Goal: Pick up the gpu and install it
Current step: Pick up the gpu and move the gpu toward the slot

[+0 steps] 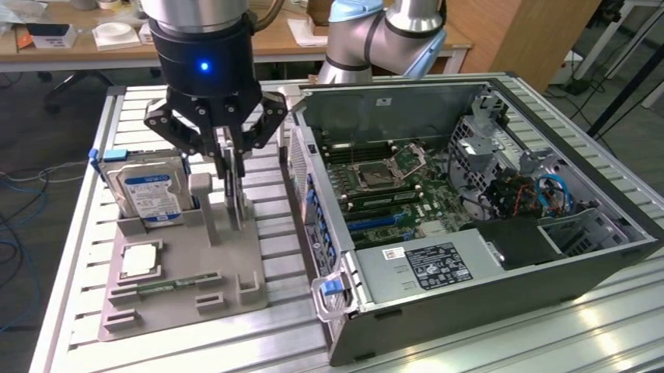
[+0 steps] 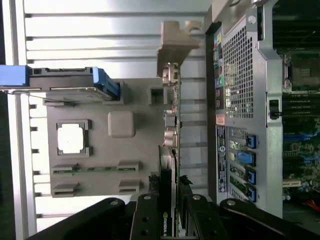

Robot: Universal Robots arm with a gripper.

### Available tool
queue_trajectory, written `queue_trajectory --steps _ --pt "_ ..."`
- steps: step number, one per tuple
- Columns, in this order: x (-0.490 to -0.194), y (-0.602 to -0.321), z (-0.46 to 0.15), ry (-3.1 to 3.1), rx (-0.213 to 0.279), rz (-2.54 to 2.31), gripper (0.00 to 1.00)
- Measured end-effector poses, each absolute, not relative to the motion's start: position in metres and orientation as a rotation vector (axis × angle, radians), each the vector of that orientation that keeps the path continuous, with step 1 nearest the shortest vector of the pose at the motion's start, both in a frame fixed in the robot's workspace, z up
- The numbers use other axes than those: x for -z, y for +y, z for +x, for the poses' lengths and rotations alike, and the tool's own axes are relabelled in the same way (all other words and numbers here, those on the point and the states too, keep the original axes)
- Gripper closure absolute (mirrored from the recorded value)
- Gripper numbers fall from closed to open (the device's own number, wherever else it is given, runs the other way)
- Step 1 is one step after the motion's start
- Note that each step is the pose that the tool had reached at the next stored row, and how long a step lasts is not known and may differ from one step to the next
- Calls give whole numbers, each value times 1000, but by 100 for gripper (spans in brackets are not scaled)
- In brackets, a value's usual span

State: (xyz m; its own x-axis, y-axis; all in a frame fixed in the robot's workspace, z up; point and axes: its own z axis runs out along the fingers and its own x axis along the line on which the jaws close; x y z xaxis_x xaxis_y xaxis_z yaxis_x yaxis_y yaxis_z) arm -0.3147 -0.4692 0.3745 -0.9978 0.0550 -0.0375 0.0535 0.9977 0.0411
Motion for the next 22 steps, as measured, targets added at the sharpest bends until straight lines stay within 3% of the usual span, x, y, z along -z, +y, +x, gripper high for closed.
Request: queue_trajectory --steps 22 --pt "-392 -469 -315 3100 -60 85 74"
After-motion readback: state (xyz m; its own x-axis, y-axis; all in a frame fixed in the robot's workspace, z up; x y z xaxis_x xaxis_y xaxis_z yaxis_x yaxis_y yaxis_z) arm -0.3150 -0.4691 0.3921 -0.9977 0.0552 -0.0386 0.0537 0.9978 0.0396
